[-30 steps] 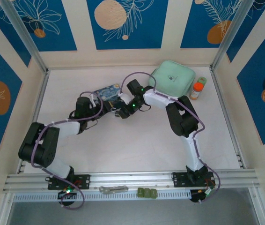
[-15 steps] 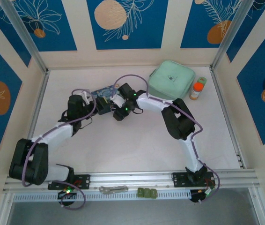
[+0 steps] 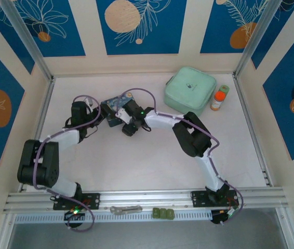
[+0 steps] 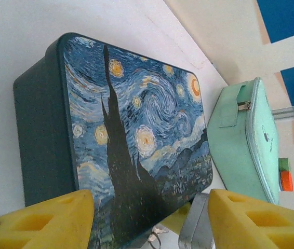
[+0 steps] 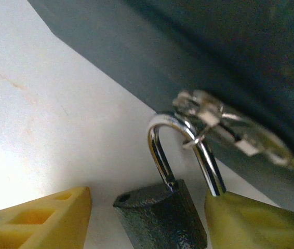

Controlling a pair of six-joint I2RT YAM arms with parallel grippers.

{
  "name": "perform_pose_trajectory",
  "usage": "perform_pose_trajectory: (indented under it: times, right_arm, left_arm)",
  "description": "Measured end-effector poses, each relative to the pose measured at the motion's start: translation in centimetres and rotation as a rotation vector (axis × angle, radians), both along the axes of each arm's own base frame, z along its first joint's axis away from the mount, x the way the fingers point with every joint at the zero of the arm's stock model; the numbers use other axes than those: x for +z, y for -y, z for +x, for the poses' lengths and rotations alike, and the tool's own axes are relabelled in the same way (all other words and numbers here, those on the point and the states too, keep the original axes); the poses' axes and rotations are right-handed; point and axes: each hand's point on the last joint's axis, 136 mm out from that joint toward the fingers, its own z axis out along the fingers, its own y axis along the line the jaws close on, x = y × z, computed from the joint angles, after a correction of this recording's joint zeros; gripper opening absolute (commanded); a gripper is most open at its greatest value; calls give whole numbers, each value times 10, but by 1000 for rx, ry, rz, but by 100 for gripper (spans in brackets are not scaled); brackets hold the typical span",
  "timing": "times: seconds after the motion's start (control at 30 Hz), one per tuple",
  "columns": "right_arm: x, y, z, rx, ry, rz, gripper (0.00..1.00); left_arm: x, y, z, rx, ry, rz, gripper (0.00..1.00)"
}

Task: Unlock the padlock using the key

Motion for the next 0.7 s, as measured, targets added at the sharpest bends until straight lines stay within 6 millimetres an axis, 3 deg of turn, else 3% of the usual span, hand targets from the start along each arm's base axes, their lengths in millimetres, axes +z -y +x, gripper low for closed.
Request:
perform_pose_trajectory:
  times: [0.17, 0.33, 0.53, 0.7]
  right_arm:
    - [-1, 1, 1, 20, 2, 26, 61]
    - [-3, 0, -2, 44, -34, 73, 48]
    - [-2, 0, -3, 74, -48, 90, 33]
    - [-1, 1, -2, 102, -42, 89, 26]
  left_arm:
    - [2, 5, 9, -11, 14, -34, 59]
    - [9, 9, 15, -33, 44, -48, 59]
    - [2, 12, 21, -43, 30, -50, 58]
    - [2, 13, 32, -45, 35, -47, 58]
